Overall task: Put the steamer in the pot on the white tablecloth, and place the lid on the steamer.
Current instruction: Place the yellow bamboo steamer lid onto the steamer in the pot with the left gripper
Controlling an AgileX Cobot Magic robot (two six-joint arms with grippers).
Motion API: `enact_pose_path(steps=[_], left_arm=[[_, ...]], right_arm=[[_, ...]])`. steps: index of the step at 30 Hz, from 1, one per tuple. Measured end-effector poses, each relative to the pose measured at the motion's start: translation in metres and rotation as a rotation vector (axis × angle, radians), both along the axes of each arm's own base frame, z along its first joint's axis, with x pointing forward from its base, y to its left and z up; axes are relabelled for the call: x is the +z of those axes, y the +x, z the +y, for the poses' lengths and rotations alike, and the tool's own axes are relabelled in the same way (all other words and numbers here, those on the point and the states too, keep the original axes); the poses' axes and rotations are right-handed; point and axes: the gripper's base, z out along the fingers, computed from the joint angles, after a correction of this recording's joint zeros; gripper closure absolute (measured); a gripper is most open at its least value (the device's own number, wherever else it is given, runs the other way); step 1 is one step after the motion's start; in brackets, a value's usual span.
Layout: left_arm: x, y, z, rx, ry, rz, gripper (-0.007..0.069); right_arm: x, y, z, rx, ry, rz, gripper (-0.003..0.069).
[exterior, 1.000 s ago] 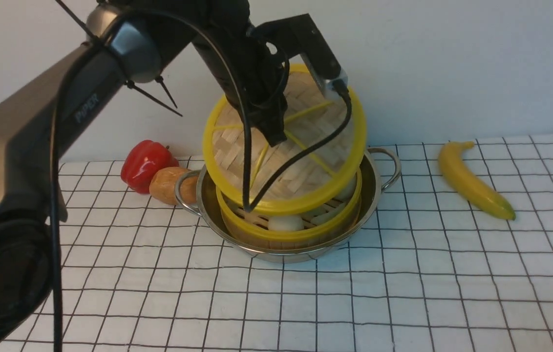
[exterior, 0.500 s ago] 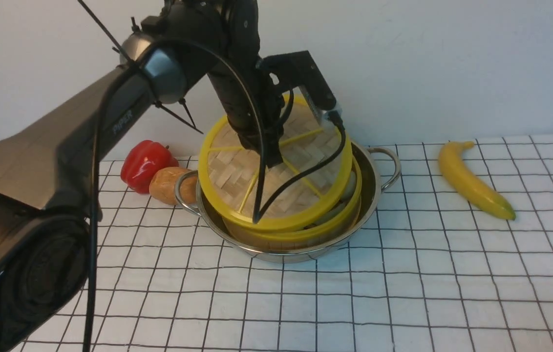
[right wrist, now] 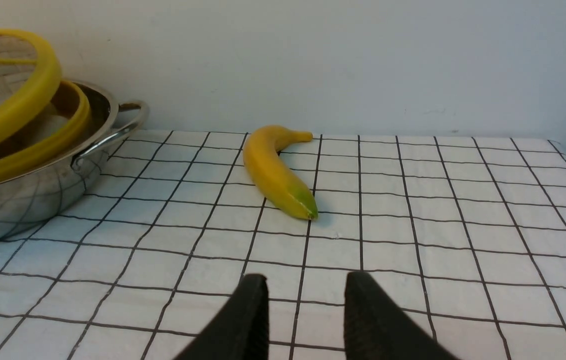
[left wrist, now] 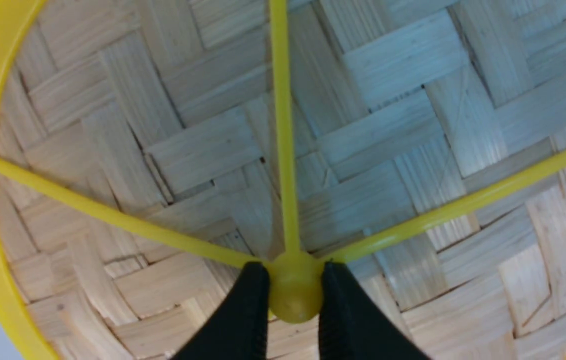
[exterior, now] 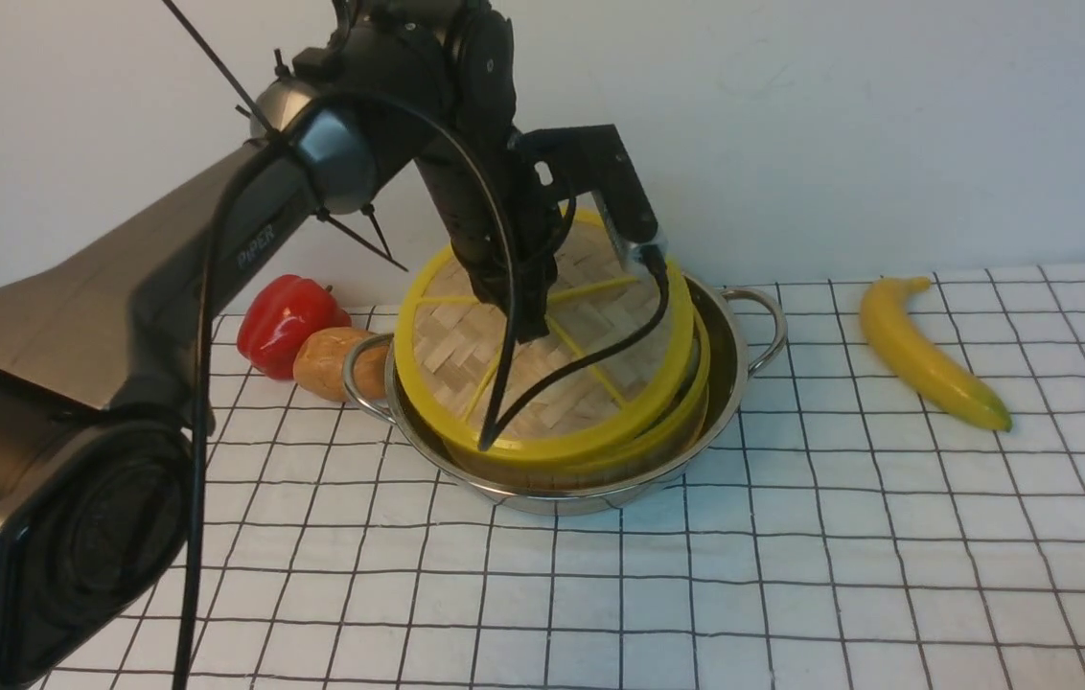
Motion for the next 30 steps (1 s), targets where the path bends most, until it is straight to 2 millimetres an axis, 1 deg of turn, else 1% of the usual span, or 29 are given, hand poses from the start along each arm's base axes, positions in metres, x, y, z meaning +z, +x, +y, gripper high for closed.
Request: enact_pose_path(steps=[4,13,21,26,30], left_arm=[[0.0,-0.001,-0.002,-0.077,-0.002,0.0,0.0508],[0.0,0.002,-0.004,-0.176,0.014,-0.05,0.0508],[0.0,0.003,-0.005,-0.217,0.027,-0.06,0.0508],[-0.007,0.005,-0.006,-0.241,0.035,-0.058,0.0508],[-0.019,0.011,-0.009,-0.249,0.034,-0.072,0.0508]], right_arm=[[0.0,0.0,0.0,0.0,0.0,0.0,0.0419],[0.0,0.0,0.0,0.0,0.0,0.0,0.0419],[0.0,0.0,0.0,0.0,0.0,0.0,0.0419],[0.0,0.0,0.0,0.0,0.0,0.0,0.0419],[0.0,0.0,0.0,0.0,0.0,0.0,0.0419]])
